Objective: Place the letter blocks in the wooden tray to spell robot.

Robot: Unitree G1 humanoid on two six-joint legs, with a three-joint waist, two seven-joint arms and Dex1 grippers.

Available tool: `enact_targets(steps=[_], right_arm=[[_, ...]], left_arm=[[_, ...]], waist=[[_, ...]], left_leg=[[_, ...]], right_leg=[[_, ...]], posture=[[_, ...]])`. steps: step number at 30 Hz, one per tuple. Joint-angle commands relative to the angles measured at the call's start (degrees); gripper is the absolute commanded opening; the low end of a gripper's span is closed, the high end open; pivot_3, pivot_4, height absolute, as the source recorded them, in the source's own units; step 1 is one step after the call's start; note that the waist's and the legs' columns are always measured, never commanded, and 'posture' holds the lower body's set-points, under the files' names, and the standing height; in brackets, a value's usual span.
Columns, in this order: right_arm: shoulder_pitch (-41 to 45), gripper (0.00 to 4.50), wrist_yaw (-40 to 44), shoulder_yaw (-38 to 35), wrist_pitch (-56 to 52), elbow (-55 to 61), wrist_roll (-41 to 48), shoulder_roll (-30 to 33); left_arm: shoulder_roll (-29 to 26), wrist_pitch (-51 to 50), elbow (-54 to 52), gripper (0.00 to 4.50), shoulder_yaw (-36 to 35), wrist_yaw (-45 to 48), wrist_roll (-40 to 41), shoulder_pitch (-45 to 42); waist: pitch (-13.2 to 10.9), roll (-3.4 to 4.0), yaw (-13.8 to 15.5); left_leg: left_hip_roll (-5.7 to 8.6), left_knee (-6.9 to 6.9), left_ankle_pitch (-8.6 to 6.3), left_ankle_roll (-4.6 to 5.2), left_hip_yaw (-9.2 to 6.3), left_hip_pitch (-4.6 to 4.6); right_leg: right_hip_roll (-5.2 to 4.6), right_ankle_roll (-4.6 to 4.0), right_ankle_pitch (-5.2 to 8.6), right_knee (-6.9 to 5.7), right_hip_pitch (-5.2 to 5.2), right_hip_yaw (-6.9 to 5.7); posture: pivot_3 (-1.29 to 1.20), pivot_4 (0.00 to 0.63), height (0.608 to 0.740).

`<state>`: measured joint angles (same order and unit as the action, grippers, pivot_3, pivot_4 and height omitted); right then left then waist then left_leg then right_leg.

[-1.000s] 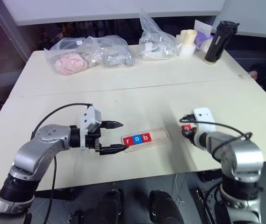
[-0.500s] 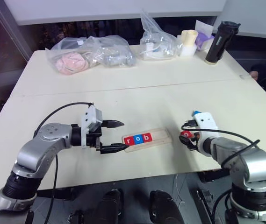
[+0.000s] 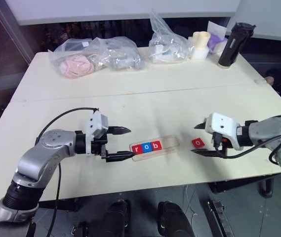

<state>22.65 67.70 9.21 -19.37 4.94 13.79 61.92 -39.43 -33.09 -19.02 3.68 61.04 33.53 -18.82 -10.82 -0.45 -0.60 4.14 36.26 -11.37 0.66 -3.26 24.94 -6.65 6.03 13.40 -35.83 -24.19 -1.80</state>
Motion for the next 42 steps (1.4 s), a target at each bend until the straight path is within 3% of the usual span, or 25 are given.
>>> enact_targets(steps=[1,7,18,21,26,42], right_arm=[[4.14,4.47,8.26,2.09,9.98,-8.09,-2.23,-1.34],[9.64,4.47,12.87,5.74,18.12,-19.84,-7.66,-5.29],[16.06,4.47,15.08,6.96,23.2,-35.16,-13.5,-9.98],[17.18,3.64,15.18,7.03,24.14,-37.5,-14.35,-10.96],[18.37,1.11,15.46,6.37,23.7,-38.14,-14.3,-12.18],[18.83,1.11,15.62,7.58,12.12,-18.41,-11.34,-18.48]], left_arm=[[-0.71,0.16,-1.46,4.5,-1.18,-0.05,0.4,-0.81],[-1.27,-0.55,-2.81,4.5,-1.89,-0.73,0.93,0.08],[-1.51,-1.08,-3.92,4.5,-2.26,-2.06,1.28,0.83],[-1.56,-1.13,-3.99,4.5,-2.28,-2.23,1.38,0.86],[-1.77,-1.21,-3.95,4.5,-2.4,-2.34,1.46,0.85],[-2.2,-1.08,-4.93,4.5,-2.12,-1.71,1.87,1.65]], waist=[[-0.01,0.01,-0.03],[-0.01,0.01,0.0],[-0.01,0.02,0.09],[-0.01,0.01,0.07],[-0.01,0.0,-0.02],[-0.02,0.04,0.15]], left_leg=[[0.0,-0.01,0.0,0.0,-0.01,0.0],[-0.01,-0.04,0.0,-0.02,-0.02,0.0],[0.02,-0.01,0.01,-0.05,-0.02,0.0],[0.02,0.01,0.02,-0.07,-0.02,-0.01],[0.02,0.06,0.03,-0.08,-0.02,-0.06],[0.01,-0.01,0.04,-0.11,-0.03,-0.07]], right_leg=[[0.0,0.0,0.0,-0.02,-0.02,0.01],[0.0,0.0,0.0,-0.12,-0.12,0.03],[0.0,-0.01,-0.01,-0.17,-0.11,0.06],[0.01,-0.02,-0.01,-0.19,-0.11,0.06],[0.03,-0.04,-0.03,-0.25,-0.06,0.08],[0.03,0.08,-0.1,-0.28,-0.14,0.11]], posture=[[0.0,0.15,0.725],[0.0,0.15,0.725],[0.0,0.15,0.725],[0.0,0.15,0.725],[0.0,0.15,0.725],[0.0,0.15,0.725]])
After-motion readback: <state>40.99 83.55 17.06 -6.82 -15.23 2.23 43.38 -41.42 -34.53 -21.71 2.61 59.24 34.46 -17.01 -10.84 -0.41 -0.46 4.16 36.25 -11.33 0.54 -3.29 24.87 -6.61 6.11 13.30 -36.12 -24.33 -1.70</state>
